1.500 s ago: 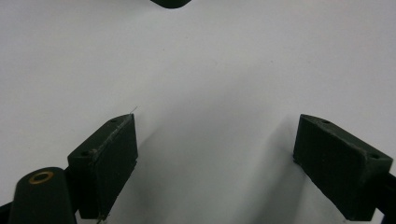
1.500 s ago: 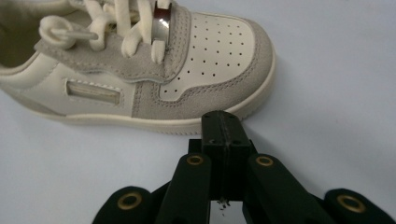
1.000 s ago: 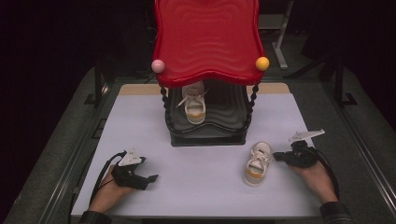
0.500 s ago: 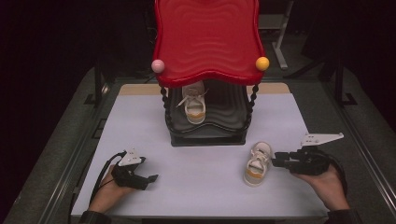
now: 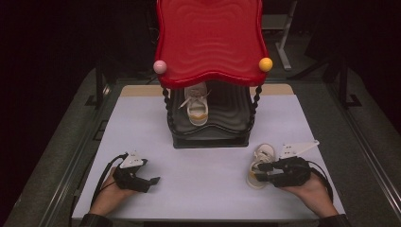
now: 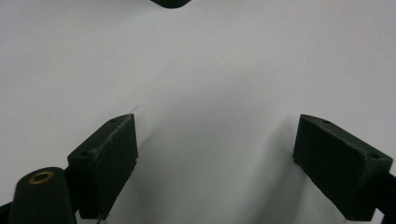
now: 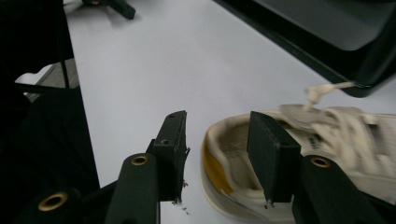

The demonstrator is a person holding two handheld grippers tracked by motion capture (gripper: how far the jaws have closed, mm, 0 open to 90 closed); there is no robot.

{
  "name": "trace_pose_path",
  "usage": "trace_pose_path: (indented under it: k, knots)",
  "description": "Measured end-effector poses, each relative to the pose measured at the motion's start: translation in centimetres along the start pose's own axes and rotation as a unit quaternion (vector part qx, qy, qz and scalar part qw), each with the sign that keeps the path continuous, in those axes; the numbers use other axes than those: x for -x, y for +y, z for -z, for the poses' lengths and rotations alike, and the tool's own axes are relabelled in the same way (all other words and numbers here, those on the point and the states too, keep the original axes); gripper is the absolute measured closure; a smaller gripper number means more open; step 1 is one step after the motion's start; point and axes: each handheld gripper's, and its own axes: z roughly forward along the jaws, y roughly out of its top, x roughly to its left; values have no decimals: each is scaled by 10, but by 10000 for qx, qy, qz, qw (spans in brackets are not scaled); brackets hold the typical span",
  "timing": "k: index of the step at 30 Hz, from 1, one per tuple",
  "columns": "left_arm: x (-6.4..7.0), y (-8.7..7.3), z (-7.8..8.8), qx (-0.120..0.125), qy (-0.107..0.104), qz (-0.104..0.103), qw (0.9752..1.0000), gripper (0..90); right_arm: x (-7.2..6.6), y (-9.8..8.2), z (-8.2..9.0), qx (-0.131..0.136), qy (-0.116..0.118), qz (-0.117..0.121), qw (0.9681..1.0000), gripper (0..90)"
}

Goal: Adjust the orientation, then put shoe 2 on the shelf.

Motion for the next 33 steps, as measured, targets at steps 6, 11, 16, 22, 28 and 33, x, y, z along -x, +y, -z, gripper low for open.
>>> trace_pose_path:
  k: [6,11,16,22,28,33]
  knots:
    - [0,0,0,1,0,0,10000,133,4,-6,-17,-303,96,34,9995,605]
    - [0,0,0,0,0,0,10000,132,7,-9,-23,-394,78,138,9991,688]
    - [0,0,0,0,-1,-2,10000,132,7,-8,-23,-377,151,242,9989,724]
    - [0,0,0,0,-4,2,10000,133,2,-4,-22,-401,24,346,9986,737]
    - [0,0,0,0,-3,-1,10000,133,-7,2,-22,-335,142,455,9983,737]
    - [0,0,0,1,-5,1,10000,133,-22,10,-31,-374,312,654,9967,737]
